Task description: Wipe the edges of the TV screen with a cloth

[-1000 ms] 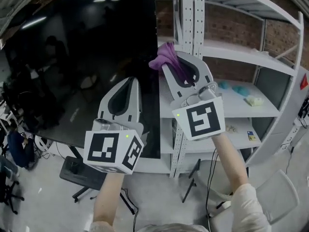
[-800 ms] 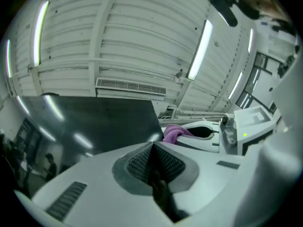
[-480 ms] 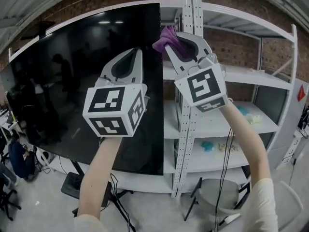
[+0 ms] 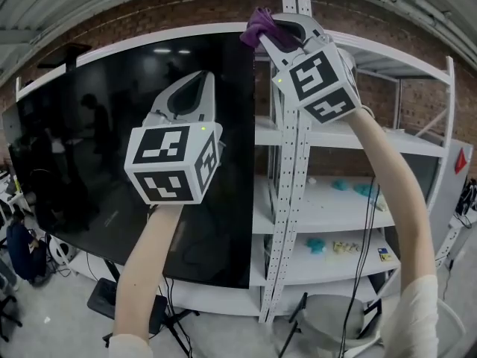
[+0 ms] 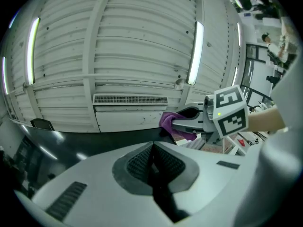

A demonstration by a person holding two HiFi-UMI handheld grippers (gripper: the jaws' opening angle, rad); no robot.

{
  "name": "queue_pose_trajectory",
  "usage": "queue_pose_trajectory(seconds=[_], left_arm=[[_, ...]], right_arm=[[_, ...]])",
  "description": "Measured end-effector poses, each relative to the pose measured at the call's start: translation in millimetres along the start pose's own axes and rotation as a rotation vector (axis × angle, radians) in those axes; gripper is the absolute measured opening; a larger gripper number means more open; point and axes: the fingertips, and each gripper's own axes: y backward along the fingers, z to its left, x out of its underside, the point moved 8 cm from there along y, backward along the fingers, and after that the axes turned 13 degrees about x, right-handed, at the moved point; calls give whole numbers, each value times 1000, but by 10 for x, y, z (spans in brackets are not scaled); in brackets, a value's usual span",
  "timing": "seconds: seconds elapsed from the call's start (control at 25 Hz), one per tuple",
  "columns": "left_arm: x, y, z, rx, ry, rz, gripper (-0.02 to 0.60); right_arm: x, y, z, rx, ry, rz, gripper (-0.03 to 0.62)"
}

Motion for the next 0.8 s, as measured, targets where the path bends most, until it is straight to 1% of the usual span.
queue_pose_trajectory(seconds=[0.12, 0.24, 0.44, 0.6, 0.72, 0.8], left_arm=[[-76, 78, 85, -37, -14, -25, 15], [-116, 171, 150, -69, -17, -31, 15], [-112, 335, 265, -126, -26, -28, 15], [-138, 503, 355, -182, -29, -17, 15], [-147, 654, 418, -214, -43, 2, 15], [-146, 762, 456, -233, -57, 15, 15]], right_arm=[[-88, -132, -35, -50, 48, 22, 61], [-139, -159, -39, -97, 144, 22, 61], [-275, -201, 30, -141, 305, 10, 61], [-374, -363, 121, -168, 382, 35, 61], [-544, -508, 300, -241, 411, 42, 61], [-667, -604, 464, -282, 447, 29, 61]])
